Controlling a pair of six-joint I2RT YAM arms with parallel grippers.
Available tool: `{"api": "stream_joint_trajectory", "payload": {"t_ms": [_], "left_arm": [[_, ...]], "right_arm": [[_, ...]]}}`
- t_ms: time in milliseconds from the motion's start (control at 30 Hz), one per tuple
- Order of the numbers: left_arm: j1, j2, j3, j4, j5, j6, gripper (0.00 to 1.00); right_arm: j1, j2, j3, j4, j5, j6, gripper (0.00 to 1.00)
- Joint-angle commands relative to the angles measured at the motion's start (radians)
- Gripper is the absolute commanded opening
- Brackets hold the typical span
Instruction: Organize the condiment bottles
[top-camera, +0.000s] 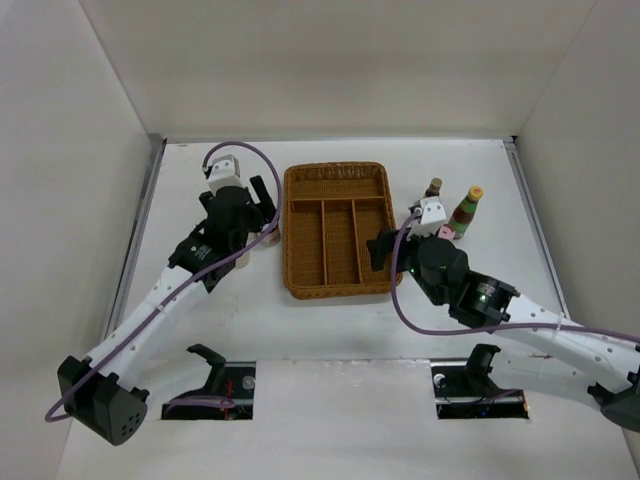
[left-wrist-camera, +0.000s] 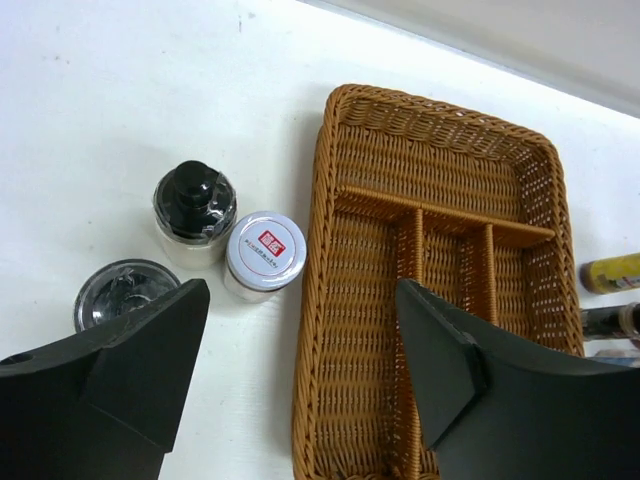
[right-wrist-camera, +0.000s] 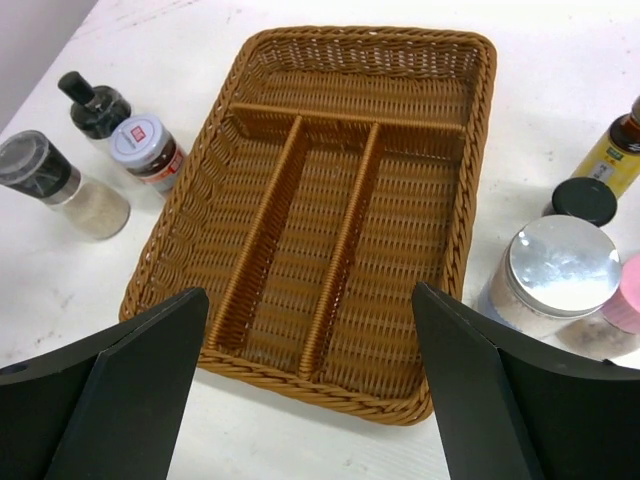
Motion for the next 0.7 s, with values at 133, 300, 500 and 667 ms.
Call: {"api": "stream_joint_trajectory", "payload": {"t_ms": [133,300,500,667], "left_arm": [[0.037,-0.056,0.039,-0.031,0.003,0.013,0.76],[0.084,-0.109,0.016,-0.098,-0.048,0.016,0.74],[0.176,-0.134,-0.001,-0.205,-0.074,0.018,0.66],[0.192,-0.064,-0.006,-0.229,-0.065,0.012,0.72]], "right_arm": [[-0.005,0.015,-0.022,0.120,-0.048,-0.039,0.88],[-0.022,0.034,-0.030,0.148,-0.083,-0.041,0.37],[-0.027,0.078,-0.031,0.157,-0.101,-0.038,0.19],[-0.027,0.086,-0.067,0.220,-0.115,-0.047,0.65]]}}
